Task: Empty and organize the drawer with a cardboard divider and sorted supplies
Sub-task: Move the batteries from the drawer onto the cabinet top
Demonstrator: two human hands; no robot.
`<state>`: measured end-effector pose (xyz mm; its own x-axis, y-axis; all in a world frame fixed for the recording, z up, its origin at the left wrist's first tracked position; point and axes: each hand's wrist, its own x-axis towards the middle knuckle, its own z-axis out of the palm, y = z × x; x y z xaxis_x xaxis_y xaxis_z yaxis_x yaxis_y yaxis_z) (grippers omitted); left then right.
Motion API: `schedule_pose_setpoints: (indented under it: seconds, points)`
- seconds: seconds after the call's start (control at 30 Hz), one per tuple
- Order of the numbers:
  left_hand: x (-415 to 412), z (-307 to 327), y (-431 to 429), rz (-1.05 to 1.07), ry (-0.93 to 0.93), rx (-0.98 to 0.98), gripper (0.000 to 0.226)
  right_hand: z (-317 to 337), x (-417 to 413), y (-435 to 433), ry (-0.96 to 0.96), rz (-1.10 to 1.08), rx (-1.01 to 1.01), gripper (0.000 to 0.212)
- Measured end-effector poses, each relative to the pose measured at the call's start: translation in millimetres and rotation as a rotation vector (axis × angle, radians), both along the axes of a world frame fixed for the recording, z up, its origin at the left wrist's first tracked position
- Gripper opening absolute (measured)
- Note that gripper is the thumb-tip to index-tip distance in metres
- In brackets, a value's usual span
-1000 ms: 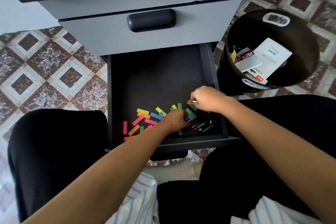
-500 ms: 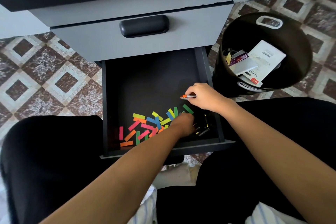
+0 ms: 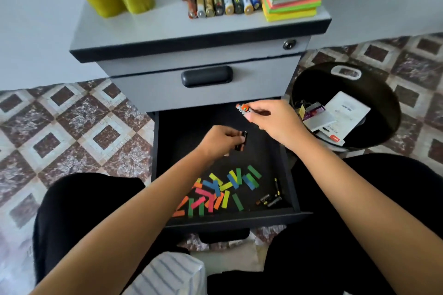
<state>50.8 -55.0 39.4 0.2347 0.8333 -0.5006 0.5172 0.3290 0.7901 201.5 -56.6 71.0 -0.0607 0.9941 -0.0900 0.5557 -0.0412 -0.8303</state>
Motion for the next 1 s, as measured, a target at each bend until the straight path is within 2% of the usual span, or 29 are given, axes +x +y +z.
schedule_pose_setpoints:
  seconds: [0.37, 0.5, 0.57, 0.63, 0.7, 0.77, 0.87, 1.0]
  points:
    - [-25.0, 124.4, 37.6, 0.161, -0.104, 0.413, 0.004, 105.6, -25.0, 26.6, 0.171, -0.101, 0.287, 0.033]
    - [-38.2, 160.0, 54.7, 0.235, -0.037, 0.482, 0.009, 128.4, -41.8, 45.4, 0.154, -0.111, 0.304, 0.033]
    - [-45.2, 172.4, 65.7, 0.269, -0.024, 0.47, 0.018, 138.2, -52.2, 56.8, 0.128, -0.103, 0.293, 0.033]
    - [-52.0, 180.8, 77.0, 0.295, 0.019, 0.468, 0.017, 145.5, -63.4, 68.0, 0.073, -0.09, 0.274, 0.029]
    - [-58.9, 184.2, 87.8, 0.317, 0.109, 0.491, 0.012, 149.3, -74.8, 77.5, 0.008, -0.074, 0.25, 0.023]
    - [-64.8, 182.9, 96.5, 0.317, 0.23, 0.515, 0.017, 150.7, -84.9, 85.4, -0.067, -0.055, 0.234, 0.021]
    - [-69.3, 177.0, 102.0, 0.314, 0.391, 0.547, 0.034, 152.1, -95.3, 92.6, -0.187, -0.051, 0.236, 0.027]
    - [-73.8, 168.1, 102.4, 0.321, 0.407, 0.559, 0.029, 151.8, -103.4, 99.9, -0.248, -0.058, 0.247, 0.018]
